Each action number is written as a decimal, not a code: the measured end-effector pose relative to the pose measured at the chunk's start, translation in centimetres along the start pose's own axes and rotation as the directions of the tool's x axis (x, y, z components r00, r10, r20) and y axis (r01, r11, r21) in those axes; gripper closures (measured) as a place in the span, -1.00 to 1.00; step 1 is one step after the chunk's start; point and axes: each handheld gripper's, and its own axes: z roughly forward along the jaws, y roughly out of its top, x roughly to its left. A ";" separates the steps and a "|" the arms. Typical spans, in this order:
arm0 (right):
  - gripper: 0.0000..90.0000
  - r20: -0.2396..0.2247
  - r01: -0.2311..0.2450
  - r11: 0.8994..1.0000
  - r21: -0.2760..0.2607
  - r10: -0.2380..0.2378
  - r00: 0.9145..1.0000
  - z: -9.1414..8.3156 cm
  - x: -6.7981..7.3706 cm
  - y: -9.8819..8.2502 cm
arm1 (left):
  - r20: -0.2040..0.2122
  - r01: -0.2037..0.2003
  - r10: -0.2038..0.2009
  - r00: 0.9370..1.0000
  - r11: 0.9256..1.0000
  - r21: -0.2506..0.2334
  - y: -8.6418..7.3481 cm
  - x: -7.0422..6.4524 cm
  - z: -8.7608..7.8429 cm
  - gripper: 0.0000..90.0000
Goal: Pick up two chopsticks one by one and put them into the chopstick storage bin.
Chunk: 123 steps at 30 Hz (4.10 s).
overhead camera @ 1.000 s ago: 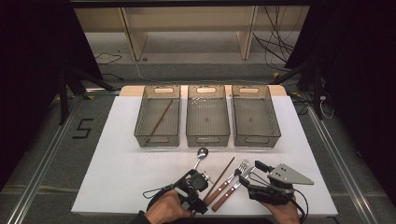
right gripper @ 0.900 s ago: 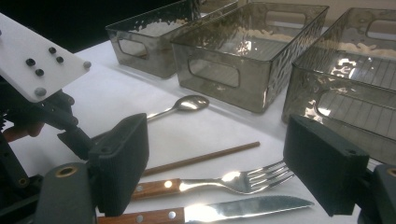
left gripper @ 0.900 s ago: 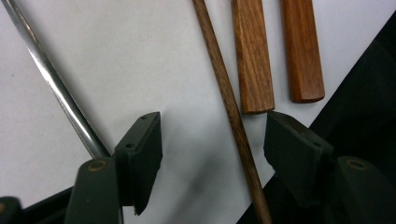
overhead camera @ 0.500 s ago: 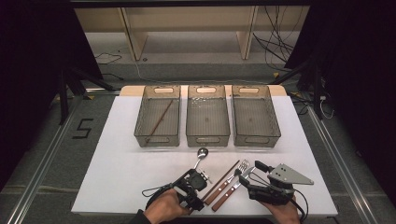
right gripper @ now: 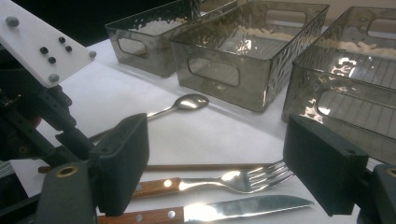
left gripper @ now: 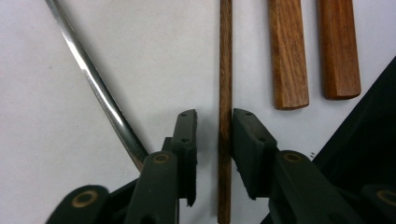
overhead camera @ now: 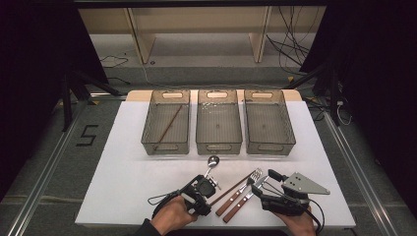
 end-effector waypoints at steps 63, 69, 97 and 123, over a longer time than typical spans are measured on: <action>-0.48 0.002 -0.007 1.000 0.000 0.007 1.000 0.0 -0.1 -0.1 | 0.062 0.141 -0.128 0.990 0.942 -0.304 -1.8 8.6 -8.0 0.86; -0.48 0.004 -0.008 1.000 -0.001 0.008 1.000 0.0 -0.2 -0.1 | 0.049 0.202 -0.197 0.979 0.911 -0.359 -2.1 11.2 -8.9 0.86; -0.48 0.000 -0.007 1.000 -0.001 0.007 1.000 0.0 -0.1 0.0 | -0.014 0.362 -0.402 0.915 0.838 -0.408 -0.2 22.1 -11.0 0.86; -0.48 -0.003 -0.011 1.000 0.000 0.011 1.000 0.0 -0.2 -0.1 | -0.075 0.386 -0.436 0.897 0.854 -0.347 0.3 25.4 -8.2 0.86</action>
